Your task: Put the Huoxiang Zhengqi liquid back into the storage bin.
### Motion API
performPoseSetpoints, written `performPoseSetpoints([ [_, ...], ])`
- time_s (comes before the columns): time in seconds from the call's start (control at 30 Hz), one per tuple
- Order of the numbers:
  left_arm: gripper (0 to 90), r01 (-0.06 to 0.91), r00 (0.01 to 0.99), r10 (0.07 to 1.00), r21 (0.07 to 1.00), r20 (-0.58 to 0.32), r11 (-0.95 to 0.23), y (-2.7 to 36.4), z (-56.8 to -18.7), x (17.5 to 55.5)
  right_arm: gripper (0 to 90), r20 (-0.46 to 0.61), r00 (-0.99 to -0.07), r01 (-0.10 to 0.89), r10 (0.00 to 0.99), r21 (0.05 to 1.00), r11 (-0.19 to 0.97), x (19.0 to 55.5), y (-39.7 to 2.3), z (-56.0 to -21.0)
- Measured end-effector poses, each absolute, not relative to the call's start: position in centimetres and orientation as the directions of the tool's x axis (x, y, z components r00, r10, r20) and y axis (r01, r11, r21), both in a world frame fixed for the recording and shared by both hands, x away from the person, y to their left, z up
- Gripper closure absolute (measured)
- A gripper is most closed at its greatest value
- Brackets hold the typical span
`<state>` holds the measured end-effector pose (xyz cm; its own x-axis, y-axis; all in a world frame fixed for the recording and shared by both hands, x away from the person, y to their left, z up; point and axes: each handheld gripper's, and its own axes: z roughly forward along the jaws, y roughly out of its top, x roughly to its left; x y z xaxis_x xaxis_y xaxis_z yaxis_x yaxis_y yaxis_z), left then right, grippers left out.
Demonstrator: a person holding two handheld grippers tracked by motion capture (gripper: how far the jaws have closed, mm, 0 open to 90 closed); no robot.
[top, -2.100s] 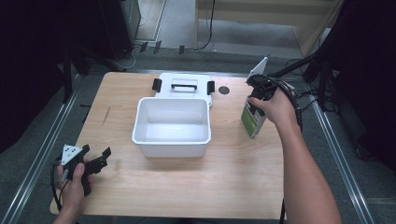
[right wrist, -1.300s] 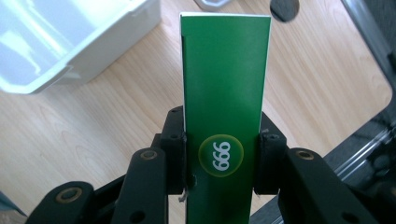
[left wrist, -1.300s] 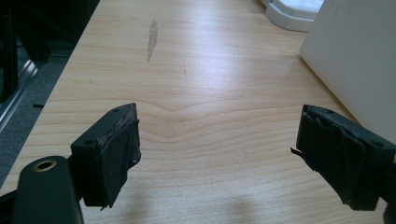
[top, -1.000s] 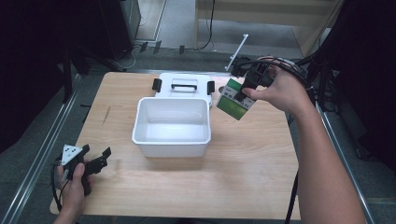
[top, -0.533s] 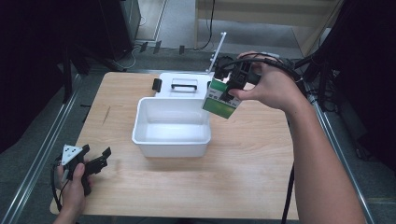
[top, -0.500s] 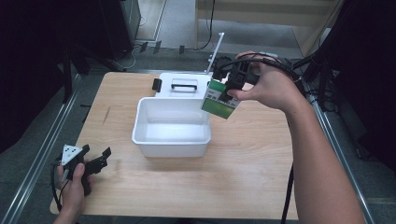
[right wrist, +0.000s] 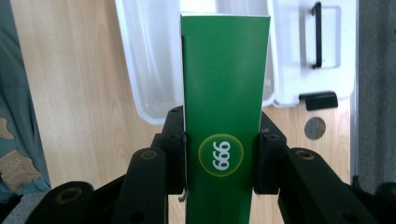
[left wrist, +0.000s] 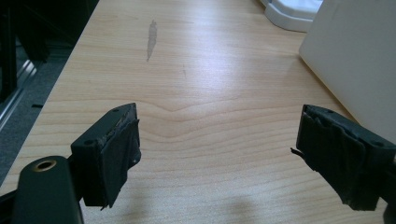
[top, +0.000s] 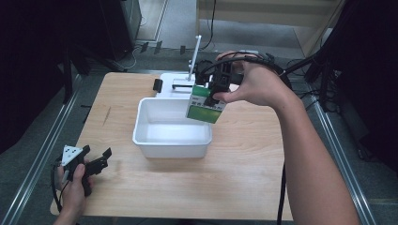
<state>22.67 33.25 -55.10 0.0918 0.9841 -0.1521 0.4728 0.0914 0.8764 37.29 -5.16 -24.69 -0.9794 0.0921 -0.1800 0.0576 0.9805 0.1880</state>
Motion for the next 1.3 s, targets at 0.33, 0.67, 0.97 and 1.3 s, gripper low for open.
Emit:
performPoseSetpoints([
  [0.33, 14.0, 0.473, 0.091, 0.984, 0.876, -0.153, 0.093, 33.3, -55.1, 22.7, 64.7, -0.161, -0.987, -0.001, 0.024, 0.152, 0.988, 37.0, -3.1, -25.1],
  [0.67, 14.0, 0.472, 0.092, 0.984, 0.877, -0.153, 0.092, 33.3, -55.1, 22.7, 64.7, -0.154, -0.988, -0.024, -0.006, 0.120, 0.993, 37.5, -2.1, -26.2],
  [0.97, 14.0, 0.471, 0.093, 0.984, 0.877, -0.153, 0.092, 33.3, -55.1, 22.7, 64.7, -0.134, -0.991, -0.036, -0.023, 0.096, 0.995, 38.0, -1.6, -27.3],
  [1.3, 14.0, 0.473, 0.095, 0.984, 0.877, -0.152, 0.090, 33.3, -55.1, 22.7, 64.6, -0.129, -0.991, -0.047, -0.035, 0.088, 0.995, 38.6, -1.3, -28.8],
])
